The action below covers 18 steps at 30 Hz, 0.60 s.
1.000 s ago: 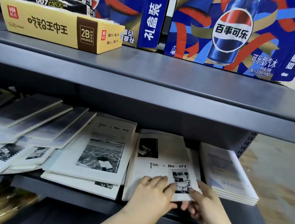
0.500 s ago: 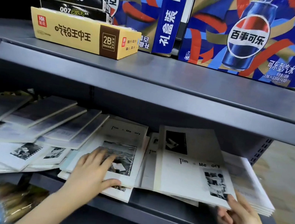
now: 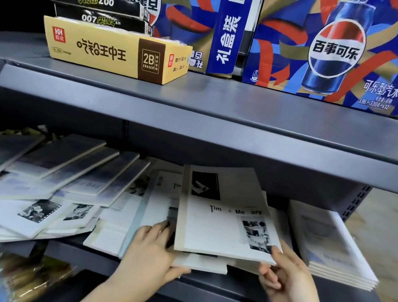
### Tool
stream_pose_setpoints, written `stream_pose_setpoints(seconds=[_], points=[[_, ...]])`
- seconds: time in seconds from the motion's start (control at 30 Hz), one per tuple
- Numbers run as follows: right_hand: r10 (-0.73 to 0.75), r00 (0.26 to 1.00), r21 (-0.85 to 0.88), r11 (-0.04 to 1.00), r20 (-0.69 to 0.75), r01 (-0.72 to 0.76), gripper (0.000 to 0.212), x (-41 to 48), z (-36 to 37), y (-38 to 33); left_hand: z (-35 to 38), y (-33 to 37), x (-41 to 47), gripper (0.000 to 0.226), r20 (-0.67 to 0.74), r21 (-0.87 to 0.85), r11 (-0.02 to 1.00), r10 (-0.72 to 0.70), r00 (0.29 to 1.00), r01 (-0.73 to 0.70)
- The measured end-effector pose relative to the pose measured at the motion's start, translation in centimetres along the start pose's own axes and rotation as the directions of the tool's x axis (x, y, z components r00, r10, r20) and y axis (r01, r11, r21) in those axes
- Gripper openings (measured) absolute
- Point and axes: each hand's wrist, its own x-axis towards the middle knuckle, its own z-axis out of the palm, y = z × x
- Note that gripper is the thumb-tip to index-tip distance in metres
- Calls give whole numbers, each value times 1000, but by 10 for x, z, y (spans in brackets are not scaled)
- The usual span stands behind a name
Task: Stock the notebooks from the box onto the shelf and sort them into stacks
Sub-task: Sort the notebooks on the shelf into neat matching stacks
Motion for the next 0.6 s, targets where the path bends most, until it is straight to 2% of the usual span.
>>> stream_pose_setpoints(seconds=[0.2, 0.27, 0.3, 0.33, 0.37, 0.4, 0.43, 0.47, 0.5, 0.53, 0.57, 0.6], points=[[68, 998, 5, 998, 0, -68, 14, 7, 12, 11, -2, 0, -10, 66, 67, -66, 997, 39, 997, -35], [97, 995, 0, 995, 16, -97, 13, 8, 13, 17, -4, -13, -19, 73, 122, -76, 996, -35, 992, 45], [108, 994, -7, 994, 31, -108, 13, 7, 14, 20, -5, -21, -23, 80, 104, -73, 994, -76, 992, 84], [113, 992, -23, 993, 49, -112, 12, 6, 15, 22, -8, -30, -26, 86, 95, -111, 986, -112, 989, 122], [115, 991, -53, 992, 67, -112, 12, 5, 16, 25, -10, -39, -28, 90, 57, -219, 962, -153, 987, 162], [117, 990, -93, 990, 82, -109, 13, 4, 17, 28, -15, -46, -29, 94, 62, -397, 880, -256, 965, 259], [123, 988, -140, 984, 95, -109, 16, 3, 17, 31, -26, -49, -27, 95, 163, -617, 696, -344, 925, 368], [134, 985, -191, 975, 108, -112, 21, 3, 18, 33, -33, -53, -23, 83, 250, -769, 478, -386, 888, 425], [139, 983, -260, 960, 123, -104, 24, 4, 18, 36, -39, -55, -17, 68, 272, -849, 314, -429, 861, 425], [136, 981, -351, 933, 139, -79, 23, 3, 20, 36, -42, -57, -10, 53, 278, -868, 245, -482, 831, 432], [127, 980, -454, 890, 156, -42, 21, 3, 22, 35, -45, -55, -4, 45, 270, -850, 270, -516, 813, 453], [121, 977, -554, 832, 177, -2, 21, 3, 24, 33, -45, -54, 2, 45, 249, -778, 384, -536, 806, 497]])
